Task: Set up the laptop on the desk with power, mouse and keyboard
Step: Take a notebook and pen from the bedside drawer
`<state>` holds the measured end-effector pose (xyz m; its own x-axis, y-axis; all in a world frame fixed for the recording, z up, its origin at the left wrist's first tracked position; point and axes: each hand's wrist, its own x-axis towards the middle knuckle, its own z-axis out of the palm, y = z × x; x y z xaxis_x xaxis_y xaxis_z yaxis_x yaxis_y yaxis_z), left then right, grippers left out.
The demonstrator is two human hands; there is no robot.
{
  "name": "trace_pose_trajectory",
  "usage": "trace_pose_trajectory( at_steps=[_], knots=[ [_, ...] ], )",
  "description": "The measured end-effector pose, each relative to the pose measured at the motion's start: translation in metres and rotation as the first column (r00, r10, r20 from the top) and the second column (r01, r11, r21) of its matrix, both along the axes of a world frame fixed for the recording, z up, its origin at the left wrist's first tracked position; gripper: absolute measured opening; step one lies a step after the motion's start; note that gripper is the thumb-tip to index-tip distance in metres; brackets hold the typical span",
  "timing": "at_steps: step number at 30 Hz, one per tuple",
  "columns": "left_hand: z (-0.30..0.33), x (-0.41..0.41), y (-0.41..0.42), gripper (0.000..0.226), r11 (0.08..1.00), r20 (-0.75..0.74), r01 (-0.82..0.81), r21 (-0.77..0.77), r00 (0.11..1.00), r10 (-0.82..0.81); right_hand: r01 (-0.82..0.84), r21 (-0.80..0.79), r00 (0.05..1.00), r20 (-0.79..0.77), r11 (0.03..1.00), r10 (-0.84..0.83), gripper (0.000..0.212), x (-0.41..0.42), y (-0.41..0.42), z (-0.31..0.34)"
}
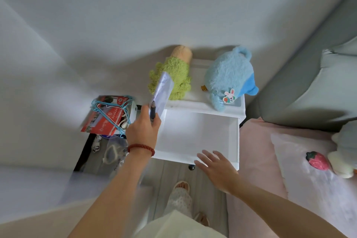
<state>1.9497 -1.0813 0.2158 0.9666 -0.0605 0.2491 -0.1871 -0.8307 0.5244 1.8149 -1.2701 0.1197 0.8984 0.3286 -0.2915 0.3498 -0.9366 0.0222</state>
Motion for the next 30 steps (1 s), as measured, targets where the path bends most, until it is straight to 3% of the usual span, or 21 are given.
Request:
trace_pose_trajectory(
  at_steps=[3,5,8,12,21,24,26,28,29,30],
  knots=[
    [-0.004,0.008,0.007,0.022,0.999,0.045,-0.051,-0.018,0.998,0.051,-0.394,-0.183,0.919,-0.077,0.901,0.387,0.059,0.024,0.007,-0.028],
    [-0.012,0.009,0.011,0.023,0.996,0.054,-0.081,-0.024,0.995,0.082,-0.510,-0.270,0.859,-0.102,0.817,0.502,0.059,0.036,0.013,-0.041],
    [-0.023,0.007,0.014,0.025,0.996,0.026,-0.085,-0.032,0.996,0.086,-0.516,-0.330,0.854,-0.120,0.791,0.507,0.062,0.039,0.013,-0.042],
    [-0.026,0.013,0.014,0.026,0.997,-0.022,-0.076,-0.028,0.997,0.076,-0.426,-0.406,0.890,-0.029,0.808,0.455,0.062,0.056,0.005,-0.042],
    [-0.026,0.040,0.005,0.025,0.998,0.018,-0.034,-0.058,0.999,0.035,-0.157,-0.633,0.981,-0.010,0.758,0.195,0.062,0.134,-0.010,-0.036],
    [-0.024,0.054,0.003,0.024,0.997,0.021,-0.038,-0.067,0.999,0.039,-0.156,-0.539,0.987,-0.047,0.827,0.155,0.057,0.141,-0.011,-0.033],
    [-0.022,0.063,0.002,0.023,0.994,0.012,-0.020,-0.104,1.000,0.021,-0.139,-0.377,0.990,-0.050,0.916,0.130,0.051,0.136,-0.004,-0.028],
    [-0.019,0.071,-0.001,0.022,0.986,0.008,0.001,-0.164,1.000,0.000,0.000,-0.101,1.000,-0.014,0.995,-0.001,0.051,0.128,0.009,-0.018],
    [-0.015,0.072,-0.008,0.022,0.977,-0.009,0.031,-0.212,0.999,-0.033,0.162,0.069,0.987,-0.016,0.984,-0.162,0.051,0.119,0.010,-0.007],
    [-0.012,0.073,-0.012,0.020,0.964,-0.044,0.030,-0.265,0.998,-0.044,0.319,0.271,0.947,-0.046,0.908,-0.318,0.050,0.117,0.014,0.003]
  ],
)
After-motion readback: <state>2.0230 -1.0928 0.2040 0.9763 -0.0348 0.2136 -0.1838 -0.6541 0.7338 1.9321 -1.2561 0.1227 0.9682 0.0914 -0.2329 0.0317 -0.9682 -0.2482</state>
